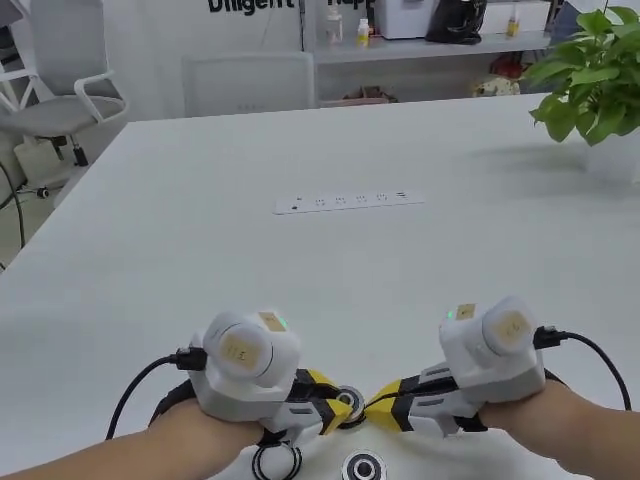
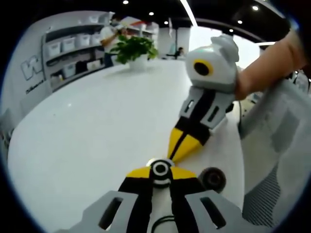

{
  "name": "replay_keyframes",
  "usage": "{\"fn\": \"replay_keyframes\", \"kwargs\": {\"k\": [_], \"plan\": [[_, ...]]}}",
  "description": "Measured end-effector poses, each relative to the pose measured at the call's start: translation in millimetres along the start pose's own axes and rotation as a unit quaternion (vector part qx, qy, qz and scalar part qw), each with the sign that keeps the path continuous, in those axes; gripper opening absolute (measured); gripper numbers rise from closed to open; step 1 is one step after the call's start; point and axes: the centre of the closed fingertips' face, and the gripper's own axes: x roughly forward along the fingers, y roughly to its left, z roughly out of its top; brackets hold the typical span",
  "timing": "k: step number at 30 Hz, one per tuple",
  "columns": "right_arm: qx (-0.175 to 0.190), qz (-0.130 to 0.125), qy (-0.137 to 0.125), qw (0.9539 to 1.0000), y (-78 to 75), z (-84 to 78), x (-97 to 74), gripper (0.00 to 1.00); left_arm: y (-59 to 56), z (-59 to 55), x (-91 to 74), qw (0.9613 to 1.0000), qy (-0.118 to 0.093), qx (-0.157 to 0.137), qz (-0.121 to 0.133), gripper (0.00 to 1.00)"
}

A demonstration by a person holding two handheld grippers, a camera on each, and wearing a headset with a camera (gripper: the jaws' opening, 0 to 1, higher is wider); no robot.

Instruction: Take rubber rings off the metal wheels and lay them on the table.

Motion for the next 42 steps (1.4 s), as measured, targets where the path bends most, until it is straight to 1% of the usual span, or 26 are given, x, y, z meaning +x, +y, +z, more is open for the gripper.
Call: {"fn": "replay_keyframes", "kwargs": {"k": [1,3,5,6,7,10,14,17,28,31,32,34,35,36,37,38,39,42], "plan": [[0.016,0.001,-0.005,0.9999,0.2,0.7,-0.4,0.0,0.1,-0.1,0.0,1.0,0.0,0.0,0.001,0.14],[0.028,0.0,-0.008,0.9996,-1.6,1.4,-1.6,0.0,0.4,-0.2,-0.1,1.0,-0.001,-0.001,0.002,0.14],[0.045,-0.007,-0.016,0.9988,-5.3,3.5,-3.1,0.0,0.4,-0.4,-0.5,1.0,-0.002,-0.002,0.003,0.14],[0.054,-0.009,-0.025,0.9982,-6.7,6.2,-3.7,0.0,0.0,-0.3,-0.6,1.0,-0.002,-0.002,0.004,0.14],[0.075,-0.004,-0.038,0.9964,-5.8,10.5,-3.8,0.0,-0.1,-0.2,-0.7,1.0,-0.003,-0.002,0.004,0.14],[0.069,-0.006,-0.034,0.997,-5.3,9.5,-3.7,0.0,-0.2,-0.4,-0.3,1.0,0.0,0.002,0.006,0.14],[0.087,-0.007,-0.042,0.9953,-5.8,11.0,-4.0,0.0,0.1,-0.3,0.0,0.9999,0.004,0.008,0.009,0.13],[0.099,-0.007,-0.046,0.994,-4.7,12.9,-4.0,0.0,0.0,-0.3,-0.2,0.9999,0.003,0.007,0.013,0.13],[0.103,-0.006,-0.043,0.9937,-2.7,14.2,-3.6,0.0,0.7,-0.8,-0.2,0.9998,0.007,0.011,0.015,0.13],[0.1,-0.002,-0.043,0.994,1.7,16.9,-3.0,0.0,1.0,-0.8,0.0,0.9998,0.008,0.012,0.017,0.13],[0.097,0.005,-0.042,0.9944,6.9,18.0,-1.2,0.0,1.0,-0.7,0.0,0.9997,0.009,0.015,0.019,0.13],[0.092,0.011,-0.045,0.9947,12.8,21.5,1.9,0.0,0.6,-0.6,0.2,0.9996,0.01,0.017,0.019,0.13],[0.09,0.009,-0.045,0.9948,12.7,22.7,1.3,0.0,0.8,-0.5,0.0,0.9996,0.01,0.017,0.019,0.13],[0.094,0.013,-0.048,0.9943,12.9,24.9,1.5,0.0,0.8,-0.3,-0.8,0.9996,0.01,0.017,0.019,0.13],[0.095,0.026,-0.061,0.9932,15.9,29.6,1.7,0.0,1.0,-0.3,-1.4,0.9997,0.009,0.014,0.019,0.13],[0.094,0.019,-0.053,0.994,13.8,26.1,1.2,0.0,1.3,-0.5,-0.9,0.9997,0.008,0.012,0.019,0.13],[0.092,0.02,-0.055,0.9941,14.0,26.0,0.9,0.0,1.1,-0.5,-0.8,0.9997,0.008,0.012,0.02,0.13],[0.1,0.025,-0.059,0.993,13.9,25.7,-0.7,0.0,0.9,-0.5,-0.6,0.9997,0.008,0.011,0.02,0.13]]}}
